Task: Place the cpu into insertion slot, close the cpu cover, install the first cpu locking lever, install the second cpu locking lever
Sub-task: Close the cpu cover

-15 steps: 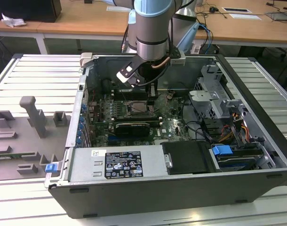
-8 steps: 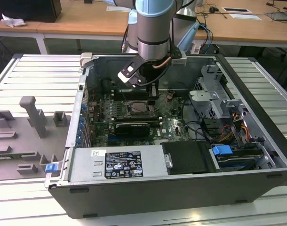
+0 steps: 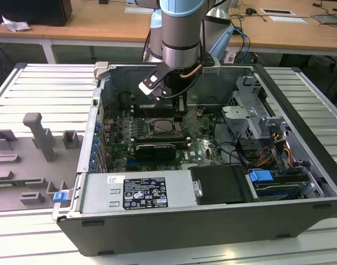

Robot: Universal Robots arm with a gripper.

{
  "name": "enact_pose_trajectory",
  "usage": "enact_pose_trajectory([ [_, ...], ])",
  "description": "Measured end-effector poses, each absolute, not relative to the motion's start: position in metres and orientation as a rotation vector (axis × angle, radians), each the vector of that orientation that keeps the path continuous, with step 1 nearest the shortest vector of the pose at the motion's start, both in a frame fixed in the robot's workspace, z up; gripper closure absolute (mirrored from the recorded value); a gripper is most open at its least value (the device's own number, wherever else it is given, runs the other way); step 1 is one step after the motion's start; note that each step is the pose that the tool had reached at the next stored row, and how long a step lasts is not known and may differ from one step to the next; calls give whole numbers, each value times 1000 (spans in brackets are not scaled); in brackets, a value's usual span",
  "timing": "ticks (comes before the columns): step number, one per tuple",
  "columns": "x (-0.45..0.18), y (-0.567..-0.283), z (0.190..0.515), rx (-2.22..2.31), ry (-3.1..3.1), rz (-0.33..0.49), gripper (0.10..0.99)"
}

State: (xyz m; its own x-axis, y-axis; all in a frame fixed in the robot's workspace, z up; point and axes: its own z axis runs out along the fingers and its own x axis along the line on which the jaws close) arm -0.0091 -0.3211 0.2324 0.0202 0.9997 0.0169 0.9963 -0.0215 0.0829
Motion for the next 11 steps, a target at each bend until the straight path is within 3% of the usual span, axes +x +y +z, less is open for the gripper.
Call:
enact_pose_trajectory([
  [11, -8, -321, 249, 2209, 2164, 109, 980],
])
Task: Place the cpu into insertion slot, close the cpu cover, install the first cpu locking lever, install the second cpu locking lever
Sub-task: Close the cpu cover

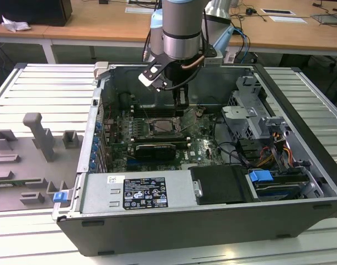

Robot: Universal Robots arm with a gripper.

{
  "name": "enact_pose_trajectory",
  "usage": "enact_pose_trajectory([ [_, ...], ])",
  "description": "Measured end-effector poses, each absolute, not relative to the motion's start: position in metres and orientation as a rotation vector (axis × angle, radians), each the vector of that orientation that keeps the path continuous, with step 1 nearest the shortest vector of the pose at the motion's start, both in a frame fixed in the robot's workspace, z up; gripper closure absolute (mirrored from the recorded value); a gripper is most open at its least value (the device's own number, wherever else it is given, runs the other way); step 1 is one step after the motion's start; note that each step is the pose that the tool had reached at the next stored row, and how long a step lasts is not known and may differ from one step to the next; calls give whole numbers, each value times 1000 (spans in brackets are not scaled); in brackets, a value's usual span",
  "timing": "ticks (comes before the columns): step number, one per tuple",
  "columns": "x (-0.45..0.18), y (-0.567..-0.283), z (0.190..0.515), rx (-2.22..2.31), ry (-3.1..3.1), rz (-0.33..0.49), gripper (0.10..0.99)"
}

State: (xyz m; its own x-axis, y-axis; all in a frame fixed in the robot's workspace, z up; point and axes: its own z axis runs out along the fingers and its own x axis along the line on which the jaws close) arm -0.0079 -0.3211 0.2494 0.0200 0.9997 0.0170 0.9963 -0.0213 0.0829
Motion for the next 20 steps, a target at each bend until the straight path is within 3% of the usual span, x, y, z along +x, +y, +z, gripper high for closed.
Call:
enact_pose_trajectory([
  [20, 18, -321, 261, 2213, 2168, 100, 980],
])
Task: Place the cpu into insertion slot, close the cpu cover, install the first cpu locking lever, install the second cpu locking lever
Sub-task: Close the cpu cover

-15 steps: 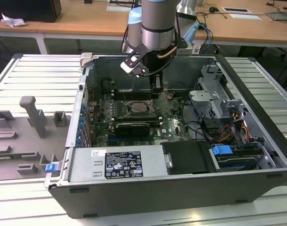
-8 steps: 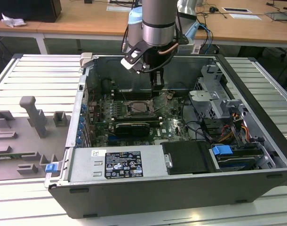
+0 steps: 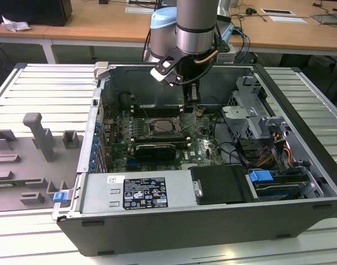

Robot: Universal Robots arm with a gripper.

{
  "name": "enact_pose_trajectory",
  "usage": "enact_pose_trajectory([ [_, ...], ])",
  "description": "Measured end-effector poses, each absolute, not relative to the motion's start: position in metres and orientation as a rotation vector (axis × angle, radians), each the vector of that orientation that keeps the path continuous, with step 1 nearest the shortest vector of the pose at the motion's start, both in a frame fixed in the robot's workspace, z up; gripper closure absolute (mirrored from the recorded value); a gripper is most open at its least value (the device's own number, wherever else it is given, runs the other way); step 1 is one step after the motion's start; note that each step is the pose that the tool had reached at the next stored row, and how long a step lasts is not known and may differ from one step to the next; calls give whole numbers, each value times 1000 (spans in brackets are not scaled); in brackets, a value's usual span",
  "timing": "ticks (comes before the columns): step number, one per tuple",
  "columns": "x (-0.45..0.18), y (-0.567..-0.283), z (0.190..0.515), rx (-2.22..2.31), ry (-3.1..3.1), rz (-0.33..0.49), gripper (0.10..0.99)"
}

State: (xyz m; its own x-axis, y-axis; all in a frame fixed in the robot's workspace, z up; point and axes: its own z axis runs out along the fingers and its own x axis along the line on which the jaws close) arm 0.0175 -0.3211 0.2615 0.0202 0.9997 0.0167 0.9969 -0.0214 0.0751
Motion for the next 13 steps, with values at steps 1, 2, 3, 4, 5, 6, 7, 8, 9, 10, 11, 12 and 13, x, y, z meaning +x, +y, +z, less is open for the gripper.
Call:
enact_pose_trajectory([
  [1, 18, -321, 261, 2213, 2168, 100, 980],
  [2, 19, -321, 261, 2213, 2168, 100, 980],
  [3, 19, -321, 261, 2213, 2168, 100, 980],
  [4, 20, -321, 261, 2213, 2168, 100, 980],
  [5, 21, -321, 261, 2213, 2167, 100, 980],
  [6, 22, -321, 261, 2213, 2167, 100, 980],
  [7, 23, -321, 261, 2213, 2168, 100, 980],
  [8, 24, -321, 261, 2213, 2168, 100, 980],
  [9, 25, -321, 261, 2213, 2168, 100, 980],
  [10, 26, -321, 261, 2213, 2168, 100, 980],
  [11, 27, -321, 261, 2213, 2168, 100, 980],
  [12, 27, -321, 261, 2213, 2168, 100, 980],
  [13, 28, -321, 261, 2213, 2168, 100, 980],
])
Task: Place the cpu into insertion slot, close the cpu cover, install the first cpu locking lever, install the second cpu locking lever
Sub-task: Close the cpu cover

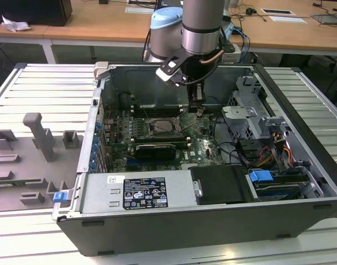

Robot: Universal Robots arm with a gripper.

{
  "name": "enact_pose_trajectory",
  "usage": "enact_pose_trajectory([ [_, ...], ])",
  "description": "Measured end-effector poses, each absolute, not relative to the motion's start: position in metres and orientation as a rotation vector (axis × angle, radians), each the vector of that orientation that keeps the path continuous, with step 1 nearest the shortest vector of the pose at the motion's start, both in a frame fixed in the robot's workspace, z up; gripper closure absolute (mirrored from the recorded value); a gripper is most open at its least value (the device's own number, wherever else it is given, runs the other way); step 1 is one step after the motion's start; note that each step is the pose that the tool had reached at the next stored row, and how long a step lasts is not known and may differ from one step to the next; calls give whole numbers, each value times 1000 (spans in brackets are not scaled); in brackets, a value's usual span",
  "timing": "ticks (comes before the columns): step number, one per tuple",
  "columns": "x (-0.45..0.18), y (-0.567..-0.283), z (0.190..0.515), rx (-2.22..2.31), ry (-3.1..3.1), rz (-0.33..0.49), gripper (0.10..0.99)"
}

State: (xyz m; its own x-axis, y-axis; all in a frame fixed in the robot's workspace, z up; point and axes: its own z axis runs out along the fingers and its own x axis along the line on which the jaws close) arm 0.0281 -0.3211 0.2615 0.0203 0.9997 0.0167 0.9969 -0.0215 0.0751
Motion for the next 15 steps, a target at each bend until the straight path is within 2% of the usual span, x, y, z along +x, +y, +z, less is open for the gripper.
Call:
enact_pose_trajectory([
  [15, 39, -321, 261, 2214, 2168, 99, 980],
])
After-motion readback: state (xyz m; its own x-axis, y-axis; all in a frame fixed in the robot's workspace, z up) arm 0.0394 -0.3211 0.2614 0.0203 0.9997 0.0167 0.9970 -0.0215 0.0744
